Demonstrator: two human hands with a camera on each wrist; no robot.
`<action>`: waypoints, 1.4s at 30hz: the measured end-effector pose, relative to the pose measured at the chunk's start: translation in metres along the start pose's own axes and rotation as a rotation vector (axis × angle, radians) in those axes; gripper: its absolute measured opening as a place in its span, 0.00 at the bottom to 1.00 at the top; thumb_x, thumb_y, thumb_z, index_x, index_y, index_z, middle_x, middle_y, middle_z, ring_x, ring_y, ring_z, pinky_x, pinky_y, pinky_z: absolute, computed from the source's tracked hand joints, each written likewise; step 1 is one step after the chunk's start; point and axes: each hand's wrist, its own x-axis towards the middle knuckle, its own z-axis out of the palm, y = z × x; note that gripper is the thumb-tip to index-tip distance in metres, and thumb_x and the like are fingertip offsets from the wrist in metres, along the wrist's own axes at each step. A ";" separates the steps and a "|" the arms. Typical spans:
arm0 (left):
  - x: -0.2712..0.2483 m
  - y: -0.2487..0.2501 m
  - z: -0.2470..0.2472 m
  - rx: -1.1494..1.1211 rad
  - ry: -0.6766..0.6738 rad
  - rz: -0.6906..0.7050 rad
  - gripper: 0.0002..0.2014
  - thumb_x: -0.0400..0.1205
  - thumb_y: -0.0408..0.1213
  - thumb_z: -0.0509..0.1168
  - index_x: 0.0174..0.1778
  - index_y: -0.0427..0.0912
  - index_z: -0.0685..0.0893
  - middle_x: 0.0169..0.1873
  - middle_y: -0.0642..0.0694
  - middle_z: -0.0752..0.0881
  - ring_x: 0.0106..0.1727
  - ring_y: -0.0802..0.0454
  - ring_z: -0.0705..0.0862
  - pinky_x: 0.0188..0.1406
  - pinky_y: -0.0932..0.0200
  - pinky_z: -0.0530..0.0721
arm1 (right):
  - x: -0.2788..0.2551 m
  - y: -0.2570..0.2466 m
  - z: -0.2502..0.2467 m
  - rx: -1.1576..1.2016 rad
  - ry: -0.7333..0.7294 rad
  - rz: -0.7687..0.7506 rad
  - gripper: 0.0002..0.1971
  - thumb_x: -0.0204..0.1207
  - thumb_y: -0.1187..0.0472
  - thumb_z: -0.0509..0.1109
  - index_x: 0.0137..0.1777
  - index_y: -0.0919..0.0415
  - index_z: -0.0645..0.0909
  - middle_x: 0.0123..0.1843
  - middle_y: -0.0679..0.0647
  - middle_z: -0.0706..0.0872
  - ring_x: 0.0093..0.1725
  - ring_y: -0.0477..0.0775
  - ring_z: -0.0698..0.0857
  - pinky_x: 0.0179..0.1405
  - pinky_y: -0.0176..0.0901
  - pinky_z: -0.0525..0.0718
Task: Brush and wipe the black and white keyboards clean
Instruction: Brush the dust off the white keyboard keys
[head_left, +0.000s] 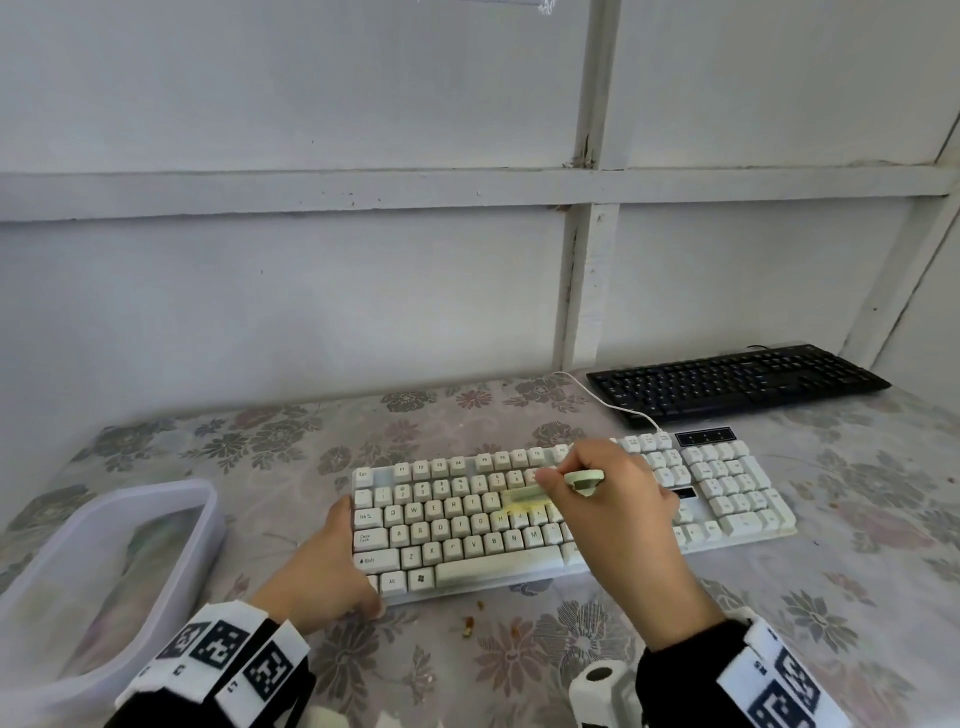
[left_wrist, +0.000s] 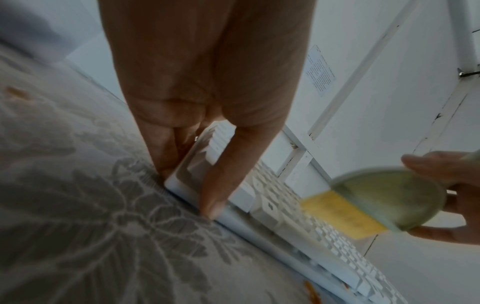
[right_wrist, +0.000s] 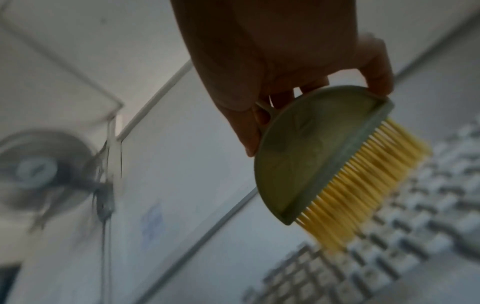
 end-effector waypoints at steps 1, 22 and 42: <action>0.000 0.000 0.000 0.000 -0.003 0.000 0.54 0.59 0.22 0.74 0.77 0.48 0.52 0.54 0.50 0.81 0.52 0.51 0.82 0.44 0.52 0.88 | 0.001 -0.001 -0.001 0.016 -0.011 -0.011 0.18 0.74 0.50 0.73 0.28 0.50 0.71 0.32 0.41 0.77 0.48 0.48 0.77 0.62 0.57 0.70; 0.004 -0.002 0.001 0.006 0.003 -0.023 0.56 0.56 0.25 0.75 0.78 0.50 0.52 0.57 0.52 0.80 0.56 0.52 0.81 0.51 0.51 0.86 | 0.013 0.050 -0.032 0.163 -0.002 0.015 0.13 0.71 0.56 0.76 0.29 0.55 0.77 0.32 0.47 0.82 0.40 0.53 0.81 0.46 0.50 0.77; 0.000 0.004 0.001 -0.027 -0.009 -0.017 0.55 0.57 0.21 0.74 0.78 0.47 0.53 0.54 0.56 0.78 0.57 0.52 0.79 0.48 0.55 0.84 | 0.026 0.074 -0.073 0.229 -0.059 0.090 0.11 0.74 0.61 0.74 0.34 0.66 0.80 0.27 0.53 0.79 0.24 0.41 0.72 0.26 0.34 0.71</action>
